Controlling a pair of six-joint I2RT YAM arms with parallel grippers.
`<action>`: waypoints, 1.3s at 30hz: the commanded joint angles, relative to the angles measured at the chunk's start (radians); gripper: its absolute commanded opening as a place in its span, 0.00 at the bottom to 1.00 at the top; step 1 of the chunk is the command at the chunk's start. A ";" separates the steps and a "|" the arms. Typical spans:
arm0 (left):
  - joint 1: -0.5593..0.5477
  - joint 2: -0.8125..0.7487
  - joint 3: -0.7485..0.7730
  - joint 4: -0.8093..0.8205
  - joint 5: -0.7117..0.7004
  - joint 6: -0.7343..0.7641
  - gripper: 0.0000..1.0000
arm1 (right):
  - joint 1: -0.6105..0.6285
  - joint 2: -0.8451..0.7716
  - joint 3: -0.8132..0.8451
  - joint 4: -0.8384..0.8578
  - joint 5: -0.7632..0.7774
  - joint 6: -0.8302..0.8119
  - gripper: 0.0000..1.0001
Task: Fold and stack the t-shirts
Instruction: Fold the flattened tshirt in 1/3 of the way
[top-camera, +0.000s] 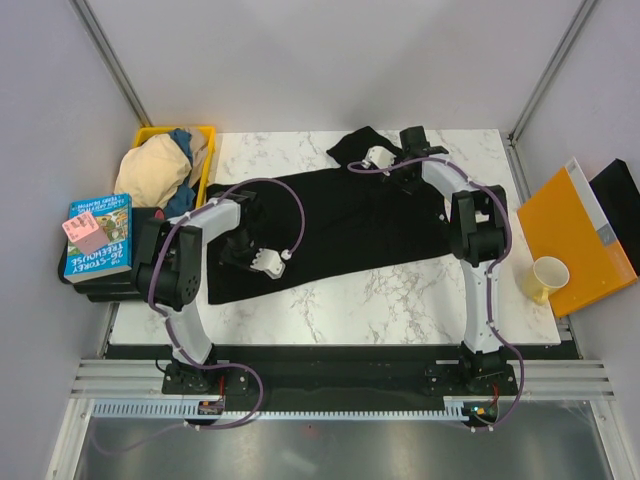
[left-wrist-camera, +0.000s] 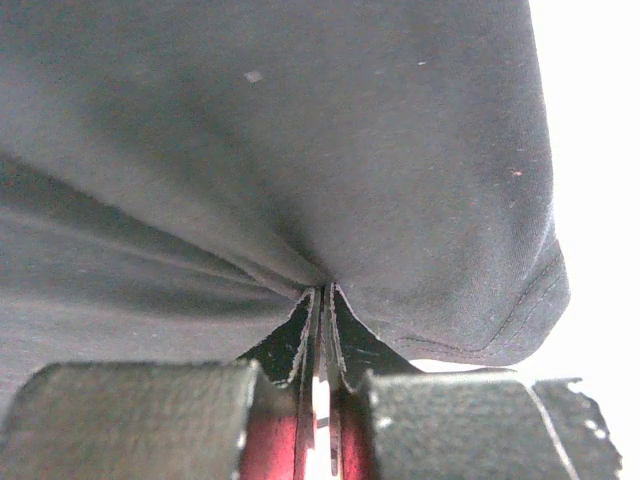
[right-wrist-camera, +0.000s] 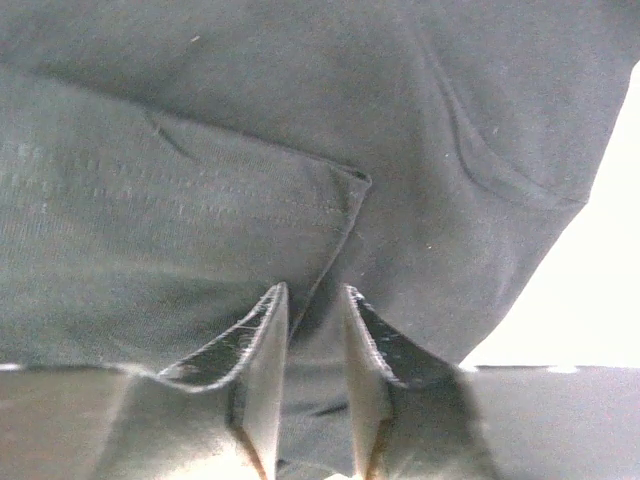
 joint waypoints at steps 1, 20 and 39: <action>0.008 0.012 0.059 -0.047 0.192 -0.024 0.10 | 0.010 -0.085 -0.044 -0.039 -0.028 0.013 0.39; -0.003 -0.022 0.159 -0.073 0.264 -0.020 0.11 | -0.034 -0.399 -0.368 -0.410 -0.109 -0.203 0.00; 0.008 0.000 0.162 -0.073 0.238 0.008 0.11 | -0.177 -0.316 -0.585 -0.315 0.039 -0.199 0.00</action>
